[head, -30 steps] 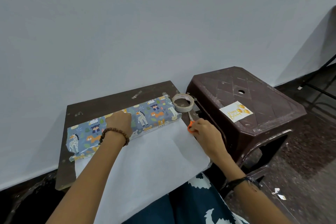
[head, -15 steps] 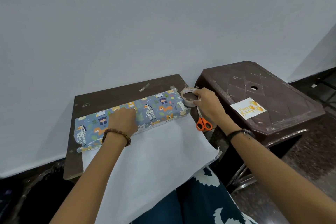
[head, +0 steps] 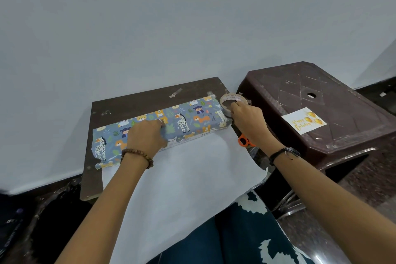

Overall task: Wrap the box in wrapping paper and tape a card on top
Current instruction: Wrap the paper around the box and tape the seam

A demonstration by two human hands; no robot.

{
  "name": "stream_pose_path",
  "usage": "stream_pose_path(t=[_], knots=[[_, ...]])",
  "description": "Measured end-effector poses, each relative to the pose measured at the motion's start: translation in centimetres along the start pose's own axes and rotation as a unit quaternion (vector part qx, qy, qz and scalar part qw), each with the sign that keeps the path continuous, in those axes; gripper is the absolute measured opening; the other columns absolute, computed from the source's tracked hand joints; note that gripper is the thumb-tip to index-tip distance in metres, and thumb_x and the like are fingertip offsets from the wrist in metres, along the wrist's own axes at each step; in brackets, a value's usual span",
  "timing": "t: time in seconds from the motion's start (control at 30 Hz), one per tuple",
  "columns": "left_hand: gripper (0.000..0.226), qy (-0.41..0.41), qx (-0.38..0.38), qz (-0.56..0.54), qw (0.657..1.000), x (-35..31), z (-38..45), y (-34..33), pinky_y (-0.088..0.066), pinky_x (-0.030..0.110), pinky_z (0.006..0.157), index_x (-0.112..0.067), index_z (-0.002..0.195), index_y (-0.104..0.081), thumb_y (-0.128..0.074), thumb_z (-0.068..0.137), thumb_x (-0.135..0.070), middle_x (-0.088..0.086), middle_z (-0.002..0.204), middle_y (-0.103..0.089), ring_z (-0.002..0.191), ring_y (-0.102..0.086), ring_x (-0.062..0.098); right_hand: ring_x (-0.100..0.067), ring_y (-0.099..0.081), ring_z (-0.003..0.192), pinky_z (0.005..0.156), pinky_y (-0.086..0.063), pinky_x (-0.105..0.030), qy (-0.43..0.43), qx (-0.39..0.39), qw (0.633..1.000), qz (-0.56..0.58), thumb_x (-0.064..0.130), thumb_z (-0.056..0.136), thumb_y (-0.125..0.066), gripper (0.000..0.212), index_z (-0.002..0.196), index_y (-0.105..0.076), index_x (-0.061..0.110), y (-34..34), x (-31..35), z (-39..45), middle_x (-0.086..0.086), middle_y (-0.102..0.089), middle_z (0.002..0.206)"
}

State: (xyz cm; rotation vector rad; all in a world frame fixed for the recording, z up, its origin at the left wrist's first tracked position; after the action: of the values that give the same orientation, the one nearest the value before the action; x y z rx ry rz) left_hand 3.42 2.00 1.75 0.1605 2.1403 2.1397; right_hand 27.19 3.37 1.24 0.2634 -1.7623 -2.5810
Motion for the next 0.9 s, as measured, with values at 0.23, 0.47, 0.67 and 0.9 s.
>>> stream_pose_path(t=[0.23, 0.47, 0.67, 0.9], knots=[[0.055, 0.007, -0.005, -0.037, 0.999, 0.3, -0.8, 0.1, -0.048, 0.033, 0.086, -0.021, 0.134, -0.047, -0.063, 0.084, -0.037, 0.010, 0.112, -0.064, 0.104, -0.058, 0.026, -0.023, -0.049, 0.062, 0.043, -0.015, -0.023, 0.007, 0.092, 0.994, -0.054, 0.001, 0.095, -0.039, 0.017, 0.101, -0.055, 0.003, -0.4, 0.5, 0.2, -0.008, -0.059, 0.083], [0.054, 0.010, -0.011, -0.041, 0.999, 0.4, -1.0, -0.1, -0.049, 0.034, 0.087, -0.021, 0.134, -0.046, -0.061, 0.086, -0.039, 0.008, 0.115, -0.064, 0.104, -0.060, 0.024, -0.026, -0.062, 0.082, 0.043, -0.022, -0.022, 0.026, 0.145, 0.988, -0.047, 0.002, 0.097, -0.035, 0.023, 0.116, -0.048, 0.002, -0.1, 1.7, 0.2, -0.012, -0.064, 0.101], [0.055, 0.006, -0.016, -0.040, 0.999, 0.5, -1.1, -0.4, -0.049, 0.032, 0.087, -0.021, 0.136, -0.044, -0.058, 0.087, -0.041, 0.007, 0.117, -0.063, 0.105, -0.060, 0.023, -0.031, -0.058, 0.070, 0.052, -0.036, -0.032, 0.030, 0.065, 0.997, -0.027, 0.013, 0.096, -0.040, 0.025, 0.114, -0.049, -0.003, 3.5, 1.3, 0.5, -0.011, -0.055, 0.080], [0.059, -0.047, -0.081, -0.171, 0.981, 1.7, -2.4, -2.0, -0.021, 0.034, 0.113, -0.022, 0.139, -0.040, -0.062, 0.086, -0.037, -0.002, 0.146, -0.038, 0.130, -0.044, 0.018, -0.013, -0.052, 0.088, 0.080, -0.039, -0.026, -0.005, 0.024, 0.898, 0.438, 0.011, 0.083, -0.065, 0.003, 0.081, -0.063, 0.013, 4.6, 6.7, -1.4, 0.002, -0.055, 0.094]])
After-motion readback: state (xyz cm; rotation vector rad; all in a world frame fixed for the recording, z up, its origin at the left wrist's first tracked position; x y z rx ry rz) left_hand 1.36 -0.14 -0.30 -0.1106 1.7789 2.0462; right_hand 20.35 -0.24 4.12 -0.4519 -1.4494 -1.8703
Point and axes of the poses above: each hand's wrist, its own z-axis towards the middle knuckle, its own y-axis out of the back of the hand, x = y × z, the point moved 9 cm from there along z, towards the middle knuckle
